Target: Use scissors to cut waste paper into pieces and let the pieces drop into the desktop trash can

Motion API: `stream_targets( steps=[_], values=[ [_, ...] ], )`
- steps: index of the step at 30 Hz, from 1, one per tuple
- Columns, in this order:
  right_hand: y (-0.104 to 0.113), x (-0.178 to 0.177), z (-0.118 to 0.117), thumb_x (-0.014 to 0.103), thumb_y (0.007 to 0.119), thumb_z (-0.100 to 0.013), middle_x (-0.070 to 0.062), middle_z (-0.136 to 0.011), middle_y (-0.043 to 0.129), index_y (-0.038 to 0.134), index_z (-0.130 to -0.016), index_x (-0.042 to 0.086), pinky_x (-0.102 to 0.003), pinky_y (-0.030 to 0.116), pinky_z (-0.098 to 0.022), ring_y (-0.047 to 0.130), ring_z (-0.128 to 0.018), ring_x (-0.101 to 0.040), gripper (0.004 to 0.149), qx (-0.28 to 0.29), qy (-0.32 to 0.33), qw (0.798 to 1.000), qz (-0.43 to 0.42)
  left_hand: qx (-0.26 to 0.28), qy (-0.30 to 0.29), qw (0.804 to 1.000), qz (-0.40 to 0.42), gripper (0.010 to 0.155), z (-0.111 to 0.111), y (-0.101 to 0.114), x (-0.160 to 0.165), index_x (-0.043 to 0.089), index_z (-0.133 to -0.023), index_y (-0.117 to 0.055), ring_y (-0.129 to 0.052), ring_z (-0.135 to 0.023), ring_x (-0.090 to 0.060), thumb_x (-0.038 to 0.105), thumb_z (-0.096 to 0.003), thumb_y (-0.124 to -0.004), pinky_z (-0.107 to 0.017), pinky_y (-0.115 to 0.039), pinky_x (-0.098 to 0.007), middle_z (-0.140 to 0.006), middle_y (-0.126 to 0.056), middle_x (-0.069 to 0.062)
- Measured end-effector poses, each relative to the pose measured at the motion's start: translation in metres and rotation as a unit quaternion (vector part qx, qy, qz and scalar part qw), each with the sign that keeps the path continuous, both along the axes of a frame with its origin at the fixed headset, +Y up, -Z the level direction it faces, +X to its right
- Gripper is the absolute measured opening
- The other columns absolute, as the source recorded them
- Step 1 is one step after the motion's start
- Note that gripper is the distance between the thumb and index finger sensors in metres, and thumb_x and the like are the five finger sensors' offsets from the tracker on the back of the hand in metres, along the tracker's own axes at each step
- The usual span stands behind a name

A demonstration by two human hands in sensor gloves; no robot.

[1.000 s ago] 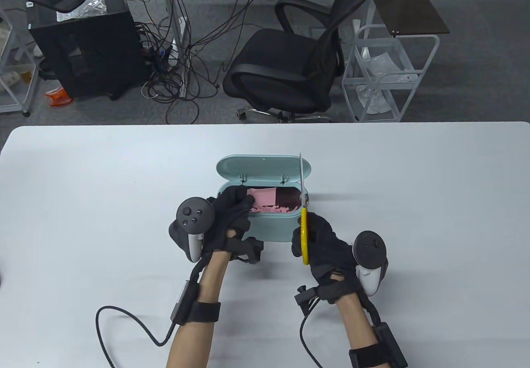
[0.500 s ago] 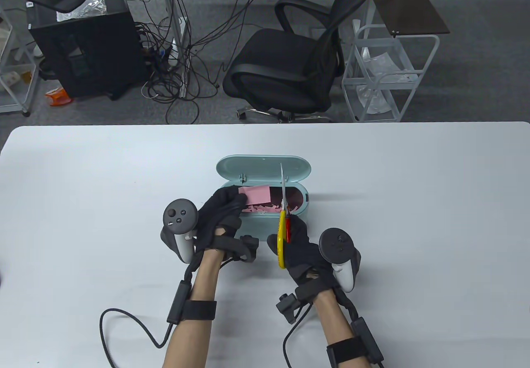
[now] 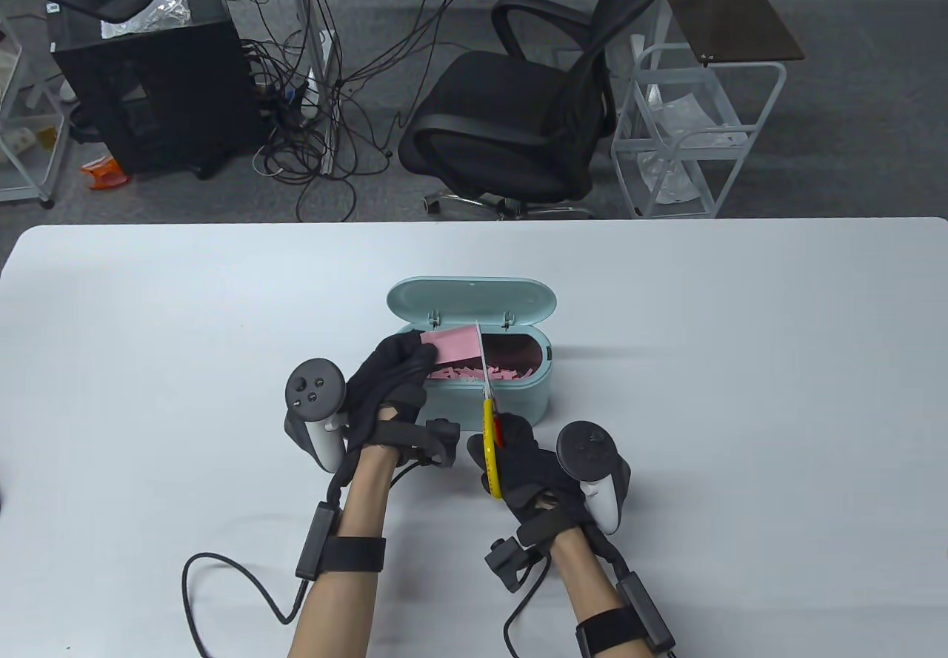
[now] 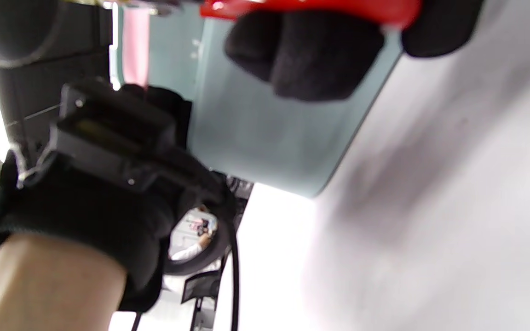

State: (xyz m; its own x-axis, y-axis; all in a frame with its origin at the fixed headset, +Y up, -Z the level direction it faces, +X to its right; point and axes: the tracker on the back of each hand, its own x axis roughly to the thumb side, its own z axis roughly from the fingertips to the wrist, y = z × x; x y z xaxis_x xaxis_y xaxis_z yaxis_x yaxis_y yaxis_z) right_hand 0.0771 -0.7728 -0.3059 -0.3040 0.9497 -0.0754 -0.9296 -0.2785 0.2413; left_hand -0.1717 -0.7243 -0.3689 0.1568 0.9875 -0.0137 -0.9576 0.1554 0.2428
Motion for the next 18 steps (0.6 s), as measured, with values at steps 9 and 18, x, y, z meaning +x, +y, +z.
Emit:
stream_targets(
  steps=[9,18],
  values=[
    [0.0002,-0.0045,-0.0019,0.074,0.067,-0.038,-0.003,-0.071,0.085,0.045,-0.099,0.008,-0.063,0.066,-0.063,0.093,-0.046,-0.025,0.092,-0.005,-0.008,0.999,-0.032,0.004,-0.003,1.000,-0.023,0.040,-0.0005,0.0001,-0.0001,0.023,-0.076,-0.092,-0.104,-0.065,-0.022,0.039,-0.0394,-0.091,-0.072,-0.045,-0.069,-0.064,-0.106,0.006],
    [-0.0003,-0.0071,-0.0029,0.071,0.068,-0.039,-0.003,-0.071,0.084,0.044,-0.098,0.007,-0.063,0.067,-0.063,0.094,-0.046,-0.025,0.090,-0.005,-0.019,0.998,-0.066,0.007,-0.006,1.000,-0.021,0.040,-0.0004,-0.0015,-0.0003,0.022,-0.076,-0.092,-0.104,-0.066,-0.022,0.039,-0.0393,-0.091,-0.071,-0.044,-0.070,-0.065,-0.105,0.006]
  ],
)
